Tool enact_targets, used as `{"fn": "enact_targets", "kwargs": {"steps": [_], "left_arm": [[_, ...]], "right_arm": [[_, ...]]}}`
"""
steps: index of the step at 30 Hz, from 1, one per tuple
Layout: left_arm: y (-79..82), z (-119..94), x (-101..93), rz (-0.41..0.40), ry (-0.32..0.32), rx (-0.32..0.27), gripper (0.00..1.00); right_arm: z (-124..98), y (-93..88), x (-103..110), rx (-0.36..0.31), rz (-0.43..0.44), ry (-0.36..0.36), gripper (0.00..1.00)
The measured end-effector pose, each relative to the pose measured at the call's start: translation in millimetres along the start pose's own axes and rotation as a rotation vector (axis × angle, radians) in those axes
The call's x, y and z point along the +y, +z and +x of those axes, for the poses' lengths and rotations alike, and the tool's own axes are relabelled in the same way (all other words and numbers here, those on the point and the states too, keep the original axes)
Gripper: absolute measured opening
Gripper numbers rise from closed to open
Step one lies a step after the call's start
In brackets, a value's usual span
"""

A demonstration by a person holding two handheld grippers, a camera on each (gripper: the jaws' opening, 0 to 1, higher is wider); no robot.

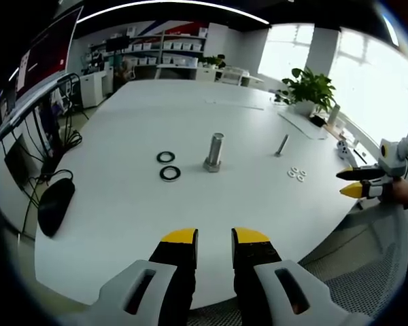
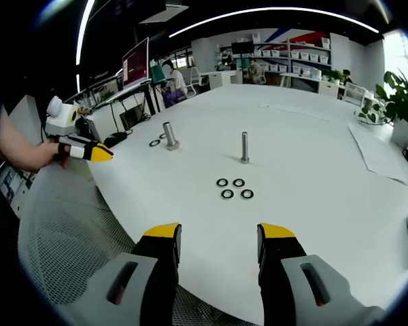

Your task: Place the washer onto the threaded stud by aligning its center hole with the stud, sliding it down to the base, and recovering from edge contact or off-axis alignment until the washer reaches the visible bottom stop.

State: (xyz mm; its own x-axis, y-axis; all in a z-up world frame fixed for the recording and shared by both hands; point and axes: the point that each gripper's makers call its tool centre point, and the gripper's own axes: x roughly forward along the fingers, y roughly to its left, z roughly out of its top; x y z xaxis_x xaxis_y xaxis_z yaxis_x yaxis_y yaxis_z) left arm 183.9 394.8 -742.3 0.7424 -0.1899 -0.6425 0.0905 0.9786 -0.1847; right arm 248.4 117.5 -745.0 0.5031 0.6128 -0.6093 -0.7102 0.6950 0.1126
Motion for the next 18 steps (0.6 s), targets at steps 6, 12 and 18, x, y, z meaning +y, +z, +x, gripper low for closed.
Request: {"fn": "enact_targets", "kwargs": {"steps": [6,12,18], "left_arm": [[0.1,-0.2,0.0,-0.001,-0.001,-0.001,0.17],[0.2,-0.1,0.3,0.002,-0.001,-0.001,0.17],[-1.0,0.3,0.7,0.004,-0.001,0.004,0.17]], "right_arm": [[0.2,-0.3,0.5,0.003,-0.007,0.001,0.48],[-0.4,0.4,-1.7,-0.002,0.003,-0.01,0.48],[-0.6,0.7,-2.4,-0.004,0.011,-0.013,0.48]]}}
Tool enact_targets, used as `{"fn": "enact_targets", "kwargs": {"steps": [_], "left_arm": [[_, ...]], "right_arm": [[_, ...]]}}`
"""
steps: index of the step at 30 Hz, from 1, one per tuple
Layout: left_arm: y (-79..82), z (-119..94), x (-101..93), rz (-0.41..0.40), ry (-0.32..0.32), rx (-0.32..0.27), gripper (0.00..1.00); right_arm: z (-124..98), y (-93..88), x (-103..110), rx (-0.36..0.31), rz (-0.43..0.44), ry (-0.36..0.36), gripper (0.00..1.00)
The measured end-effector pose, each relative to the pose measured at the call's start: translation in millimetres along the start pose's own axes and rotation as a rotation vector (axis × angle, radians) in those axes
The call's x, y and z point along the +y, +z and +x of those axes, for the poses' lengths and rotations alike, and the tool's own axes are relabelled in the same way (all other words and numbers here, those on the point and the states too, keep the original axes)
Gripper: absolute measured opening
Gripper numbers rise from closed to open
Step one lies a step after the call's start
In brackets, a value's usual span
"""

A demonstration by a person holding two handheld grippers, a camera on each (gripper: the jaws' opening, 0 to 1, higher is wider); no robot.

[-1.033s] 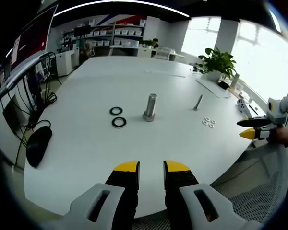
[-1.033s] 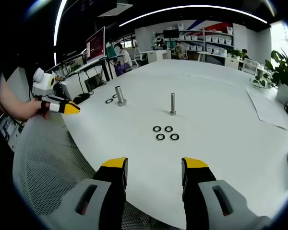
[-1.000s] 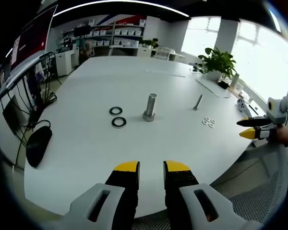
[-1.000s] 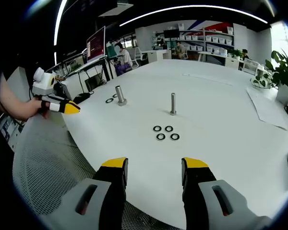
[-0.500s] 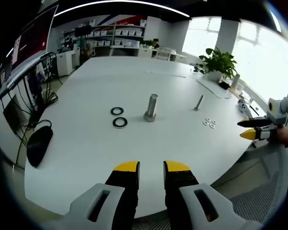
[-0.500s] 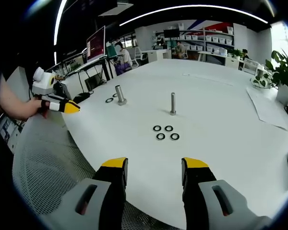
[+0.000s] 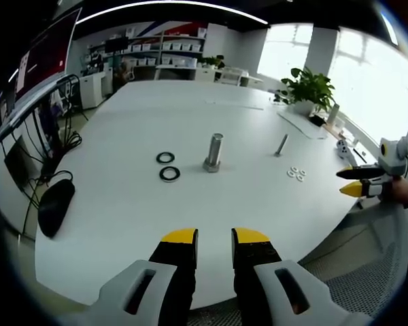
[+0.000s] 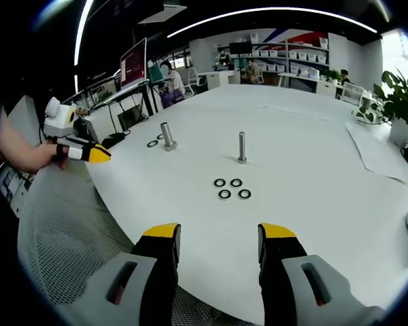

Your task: Place the washer onto the threaded stud by aligning its center hole with the stud, sliding it down to the base, and recovering from edge contact or off-axis alignment until the washer reaches the visible bottom stop.

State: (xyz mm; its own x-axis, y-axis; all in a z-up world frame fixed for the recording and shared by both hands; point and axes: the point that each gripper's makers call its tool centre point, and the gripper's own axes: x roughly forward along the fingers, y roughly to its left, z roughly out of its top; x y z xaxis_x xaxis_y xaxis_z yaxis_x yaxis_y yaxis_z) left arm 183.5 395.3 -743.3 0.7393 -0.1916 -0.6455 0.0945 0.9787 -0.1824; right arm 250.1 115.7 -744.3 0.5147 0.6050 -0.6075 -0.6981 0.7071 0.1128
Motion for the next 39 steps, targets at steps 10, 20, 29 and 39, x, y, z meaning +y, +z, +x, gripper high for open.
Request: {"fn": "enact_targets", "kwargs": {"steps": [10,20,29,39], "left_arm": [[-0.1,0.0,0.6,0.003,0.003,-0.001,0.17],[1.1,-1.0,-1.0,-0.001,-0.002,-0.008,0.17],[1.6,-1.0,-1.1,-0.001,-0.001,-0.01,0.17],[0.3,-0.8,-0.5,0.002,0.006,0.001,0.18]], "right_arm": [[0.4,-1.4,1.5,0.009,-0.008,0.005,0.48],[1.0,-2.9,0.6,0.017,-0.015,0.002,0.49],[0.4,-3.0,0.1,0.015,-0.007,0.0,0.49],[0.6,-1.1,0.2,0.005,-0.001,0.004,0.5]]}}
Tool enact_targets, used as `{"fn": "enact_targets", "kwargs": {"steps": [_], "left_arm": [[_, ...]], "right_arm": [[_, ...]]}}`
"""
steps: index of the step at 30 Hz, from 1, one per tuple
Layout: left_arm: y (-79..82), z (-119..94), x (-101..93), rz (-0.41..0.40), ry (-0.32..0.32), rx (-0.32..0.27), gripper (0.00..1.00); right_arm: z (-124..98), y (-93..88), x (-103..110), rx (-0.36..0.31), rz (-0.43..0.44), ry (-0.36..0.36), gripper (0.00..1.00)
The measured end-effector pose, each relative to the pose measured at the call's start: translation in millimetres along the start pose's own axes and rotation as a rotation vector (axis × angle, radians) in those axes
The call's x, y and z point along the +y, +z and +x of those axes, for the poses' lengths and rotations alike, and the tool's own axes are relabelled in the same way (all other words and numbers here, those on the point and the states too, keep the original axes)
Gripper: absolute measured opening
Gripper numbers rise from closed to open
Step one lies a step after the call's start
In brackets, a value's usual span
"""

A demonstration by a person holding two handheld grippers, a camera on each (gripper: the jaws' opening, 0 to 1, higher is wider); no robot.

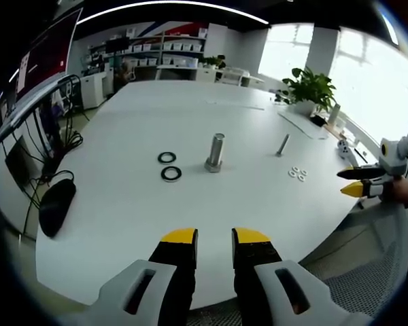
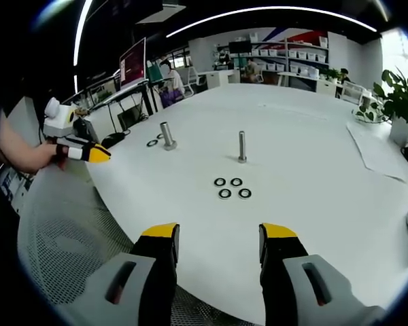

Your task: Place the washer onto the threaded stud by aligning its center hole with the stud, sliding it down to the base, and recovering from edge contact or off-axis alignment until the washer reaches the visible bottom stop.

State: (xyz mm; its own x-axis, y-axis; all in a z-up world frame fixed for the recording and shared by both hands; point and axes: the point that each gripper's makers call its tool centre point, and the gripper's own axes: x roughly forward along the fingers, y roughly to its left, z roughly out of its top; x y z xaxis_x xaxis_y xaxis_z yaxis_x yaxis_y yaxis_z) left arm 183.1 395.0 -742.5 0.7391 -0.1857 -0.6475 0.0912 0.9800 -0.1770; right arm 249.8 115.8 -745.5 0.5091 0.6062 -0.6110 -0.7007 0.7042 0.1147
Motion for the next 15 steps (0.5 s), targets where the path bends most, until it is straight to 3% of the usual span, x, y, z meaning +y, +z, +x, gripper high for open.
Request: {"fn": "enact_targets", "kwargs": {"steps": [15], "left_arm": [[-1.6,0.5,0.3,-0.005,0.0,0.007,0.18]], "right_arm": [[0.3,1.2,2.1,-0.006,0.007,0.012,0.5]]}}
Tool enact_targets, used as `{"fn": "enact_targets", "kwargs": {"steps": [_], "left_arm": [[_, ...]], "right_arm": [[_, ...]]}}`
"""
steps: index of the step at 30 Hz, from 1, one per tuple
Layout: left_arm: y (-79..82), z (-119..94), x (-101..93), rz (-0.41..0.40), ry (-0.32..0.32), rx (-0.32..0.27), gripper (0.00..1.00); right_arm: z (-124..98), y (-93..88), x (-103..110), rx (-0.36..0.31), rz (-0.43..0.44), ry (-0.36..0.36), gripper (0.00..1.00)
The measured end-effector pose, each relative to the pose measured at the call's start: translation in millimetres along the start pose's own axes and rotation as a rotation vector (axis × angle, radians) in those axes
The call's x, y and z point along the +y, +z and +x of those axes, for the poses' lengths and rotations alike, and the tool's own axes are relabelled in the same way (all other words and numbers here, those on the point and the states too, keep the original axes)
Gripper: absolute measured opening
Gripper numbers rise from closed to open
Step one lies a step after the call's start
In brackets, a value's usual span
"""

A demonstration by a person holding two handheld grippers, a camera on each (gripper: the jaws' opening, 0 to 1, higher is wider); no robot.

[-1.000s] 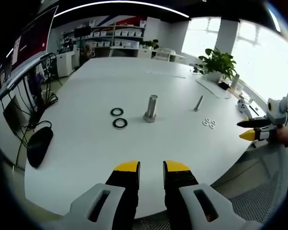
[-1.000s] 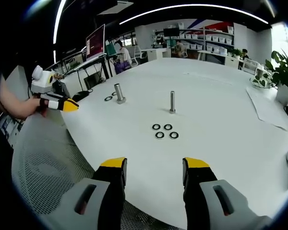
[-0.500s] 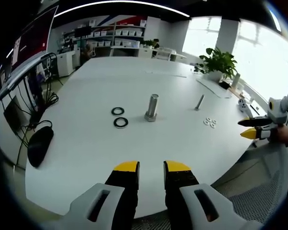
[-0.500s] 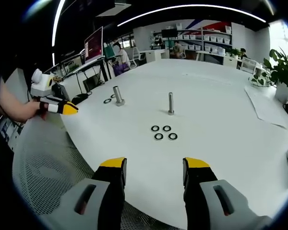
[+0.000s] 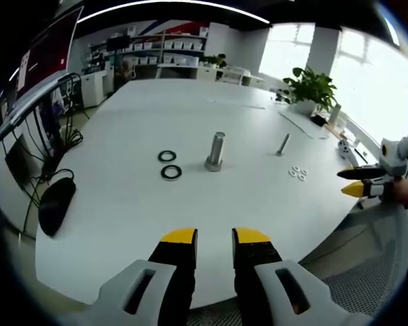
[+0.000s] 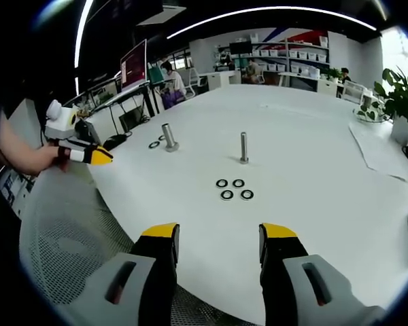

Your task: Place the washer onto the threaded stud by aligning its center hole with the stud, sliding it down to the base, and recovering from edge contact or off-axis alignment until the washer reaches the visible bottom stop.

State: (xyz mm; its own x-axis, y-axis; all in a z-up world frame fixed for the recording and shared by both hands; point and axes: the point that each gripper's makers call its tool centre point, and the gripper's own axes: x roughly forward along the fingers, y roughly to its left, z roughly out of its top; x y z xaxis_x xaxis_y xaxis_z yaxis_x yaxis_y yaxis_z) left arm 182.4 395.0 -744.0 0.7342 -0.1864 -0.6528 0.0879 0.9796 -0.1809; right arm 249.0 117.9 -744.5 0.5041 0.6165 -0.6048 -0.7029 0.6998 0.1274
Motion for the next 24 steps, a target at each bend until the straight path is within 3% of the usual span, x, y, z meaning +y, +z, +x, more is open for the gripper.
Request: {"fn": "enact_targets", "kwargs": {"steps": [24], "left_arm": [[-2.3,-0.3,0.9,-0.004,0.008,0.013,0.18]], "right_arm": [[0.3,0.4,3.9,0.0,-0.008,0.016,0.5]]}}
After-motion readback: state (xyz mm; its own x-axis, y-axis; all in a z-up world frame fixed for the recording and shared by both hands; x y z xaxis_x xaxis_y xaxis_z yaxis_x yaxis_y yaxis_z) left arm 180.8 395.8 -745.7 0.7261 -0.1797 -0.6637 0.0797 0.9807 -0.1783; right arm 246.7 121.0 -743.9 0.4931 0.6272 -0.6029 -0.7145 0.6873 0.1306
